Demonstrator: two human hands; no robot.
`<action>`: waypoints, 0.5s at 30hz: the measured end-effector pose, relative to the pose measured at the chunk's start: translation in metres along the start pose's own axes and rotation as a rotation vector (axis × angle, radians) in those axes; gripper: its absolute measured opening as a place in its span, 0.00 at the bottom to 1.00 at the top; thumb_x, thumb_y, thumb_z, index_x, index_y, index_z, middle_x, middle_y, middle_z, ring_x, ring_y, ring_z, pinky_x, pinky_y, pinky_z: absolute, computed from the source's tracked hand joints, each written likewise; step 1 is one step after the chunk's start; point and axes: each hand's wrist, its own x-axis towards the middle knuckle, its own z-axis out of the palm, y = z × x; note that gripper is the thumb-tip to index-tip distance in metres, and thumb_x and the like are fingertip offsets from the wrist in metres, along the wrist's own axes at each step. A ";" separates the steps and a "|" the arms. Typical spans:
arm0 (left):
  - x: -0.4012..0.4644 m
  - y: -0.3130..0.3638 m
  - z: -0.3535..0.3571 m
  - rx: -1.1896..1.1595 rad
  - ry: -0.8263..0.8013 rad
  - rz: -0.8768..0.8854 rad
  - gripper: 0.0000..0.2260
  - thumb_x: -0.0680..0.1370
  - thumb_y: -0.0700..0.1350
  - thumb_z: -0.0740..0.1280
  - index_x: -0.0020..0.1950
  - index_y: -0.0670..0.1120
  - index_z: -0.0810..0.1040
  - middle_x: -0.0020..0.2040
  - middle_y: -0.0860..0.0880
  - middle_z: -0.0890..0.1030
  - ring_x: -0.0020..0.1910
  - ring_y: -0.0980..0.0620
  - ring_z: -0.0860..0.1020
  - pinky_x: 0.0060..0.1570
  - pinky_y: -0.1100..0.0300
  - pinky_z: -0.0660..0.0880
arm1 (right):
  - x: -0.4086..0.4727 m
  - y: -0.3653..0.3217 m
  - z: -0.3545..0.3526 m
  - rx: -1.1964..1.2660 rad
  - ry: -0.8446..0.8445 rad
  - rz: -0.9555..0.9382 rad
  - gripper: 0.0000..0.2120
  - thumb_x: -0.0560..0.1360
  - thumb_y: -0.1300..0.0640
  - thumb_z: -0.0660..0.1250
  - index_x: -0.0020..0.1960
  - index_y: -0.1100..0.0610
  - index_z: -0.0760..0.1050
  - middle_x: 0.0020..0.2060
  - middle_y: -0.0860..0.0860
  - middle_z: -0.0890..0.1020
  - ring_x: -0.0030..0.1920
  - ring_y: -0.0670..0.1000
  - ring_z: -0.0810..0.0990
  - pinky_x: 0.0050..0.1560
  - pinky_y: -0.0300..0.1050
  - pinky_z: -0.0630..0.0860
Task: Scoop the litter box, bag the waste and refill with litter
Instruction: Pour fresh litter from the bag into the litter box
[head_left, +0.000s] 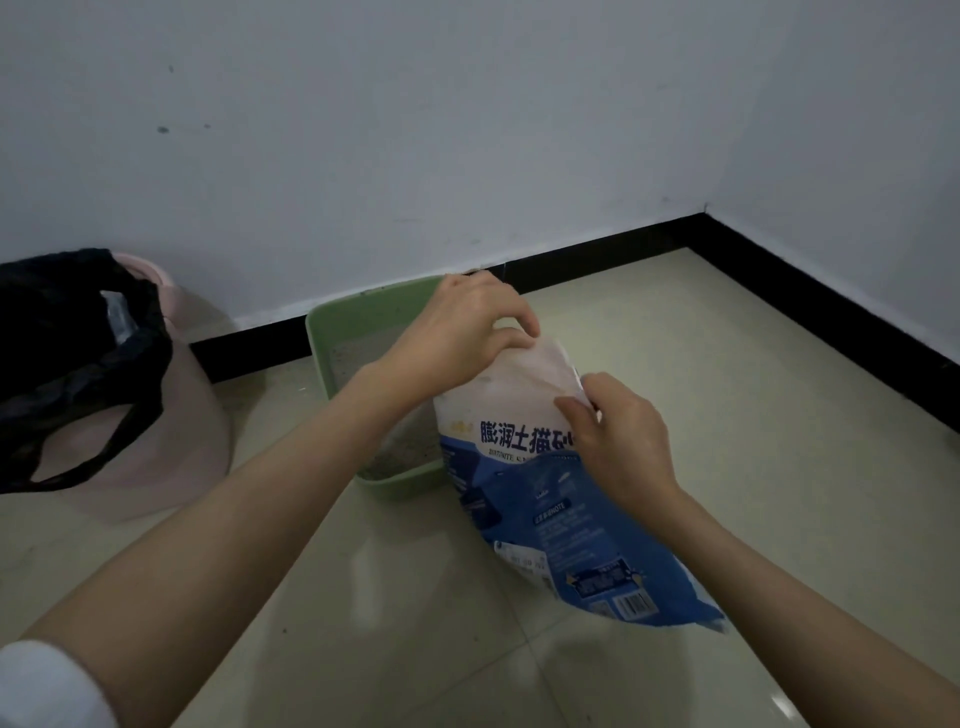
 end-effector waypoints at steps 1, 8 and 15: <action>-0.002 -0.004 0.001 -0.015 -0.002 -0.049 0.07 0.74 0.47 0.68 0.51 0.49 0.81 0.51 0.55 0.79 0.57 0.53 0.73 0.64 0.51 0.64 | -0.006 0.004 -0.003 0.013 0.009 0.007 0.15 0.79 0.56 0.61 0.34 0.56 0.63 0.30 0.47 0.69 0.33 0.55 0.70 0.32 0.44 0.57; -0.047 -0.049 0.014 0.049 -0.043 -0.475 0.18 0.75 0.42 0.67 0.65 0.50 0.73 0.67 0.50 0.73 0.69 0.48 0.67 0.68 0.42 0.61 | -0.028 0.025 -0.021 0.192 0.080 0.044 0.15 0.75 0.49 0.57 0.35 0.58 0.65 0.32 0.52 0.72 0.34 0.57 0.72 0.31 0.48 0.65; -0.027 -0.027 0.027 0.106 -0.050 -0.340 0.12 0.76 0.49 0.66 0.59 0.51 0.76 0.61 0.52 0.76 0.64 0.51 0.67 0.65 0.51 0.59 | -0.051 0.052 -0.038 0.361 0.167 0.132 0.12 0.77 0.59 0.64 0.37 0.63 0.70 0.33 0.57 0.76 0.35 0.54 0.71 0.33 0.45 0.67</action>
